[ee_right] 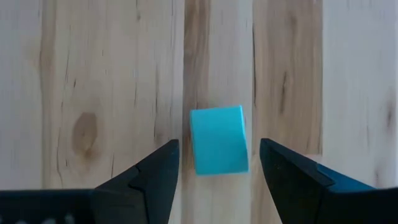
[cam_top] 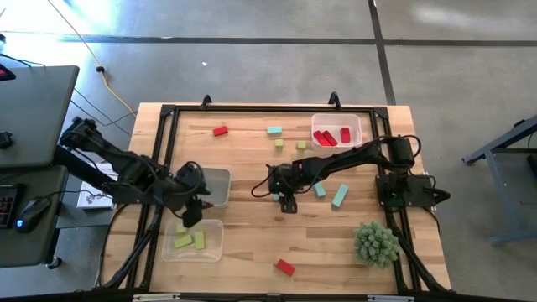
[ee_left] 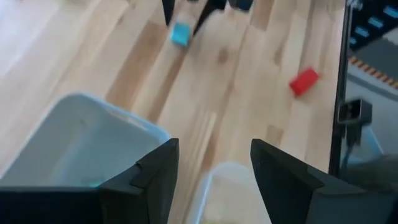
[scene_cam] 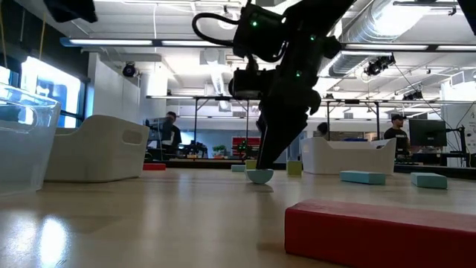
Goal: Sort & place blocks by color
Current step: Put the blue block into the gray bin
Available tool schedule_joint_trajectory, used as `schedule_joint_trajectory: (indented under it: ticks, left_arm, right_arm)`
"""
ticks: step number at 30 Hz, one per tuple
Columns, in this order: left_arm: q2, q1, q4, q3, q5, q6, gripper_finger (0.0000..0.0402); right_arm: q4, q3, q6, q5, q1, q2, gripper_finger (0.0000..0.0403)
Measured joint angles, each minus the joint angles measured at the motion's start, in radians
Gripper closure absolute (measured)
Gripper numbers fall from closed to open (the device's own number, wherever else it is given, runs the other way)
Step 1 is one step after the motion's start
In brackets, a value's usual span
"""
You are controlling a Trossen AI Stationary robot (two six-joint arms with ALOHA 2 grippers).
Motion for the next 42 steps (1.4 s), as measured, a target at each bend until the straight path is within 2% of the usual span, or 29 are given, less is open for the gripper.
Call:
schedule_joint_trajectory:
  ticks: [5,15,18,23,25,35,42]
  left_arm:
    - [0.001,0.043,0.022,0.000,-0.018,0.056,0.0211]
    - [0.001,0.133,0.024,0.000,-0.065,0.074,0.0211]
    - [0.001,0.152,0.026,0.000,-0.065,0.099,0.0211]
    - [0.001,0.187,0.050,0.000,-0.064,0.143,0.0211]
    - [0.001,0.206,0.065,0.000,-0.064,0.168,0.0211]
    - [0.001,0.349,0.075,0.000,-0.045,0.282,0.0211]
    - [0.002,0.519,0.081,0.000,0.003,0.325,0.0211]
  right_arm:
    - [0.006,0.000,0.000,0.012,0.000,0.000,0.0190]
    - [0.018,0.000,0.018,0.029,0.003,0.048,0.0195]
    - [0.019,0.000,0.018,0.038,0.004,0.048,0.0218]
    - [0.018,0.001,0.018,0.038,0.003,0.048,0.0285]
    - [0.018,0.001,0.018,0.035,0.003,0.048,0.0300]
    - [0.029,0.000,0.043,0.020,-0.011,0.020,0.0300]
    - [0.079,0.001,0.055,0.032,-0.066,-0.034,0.0300]
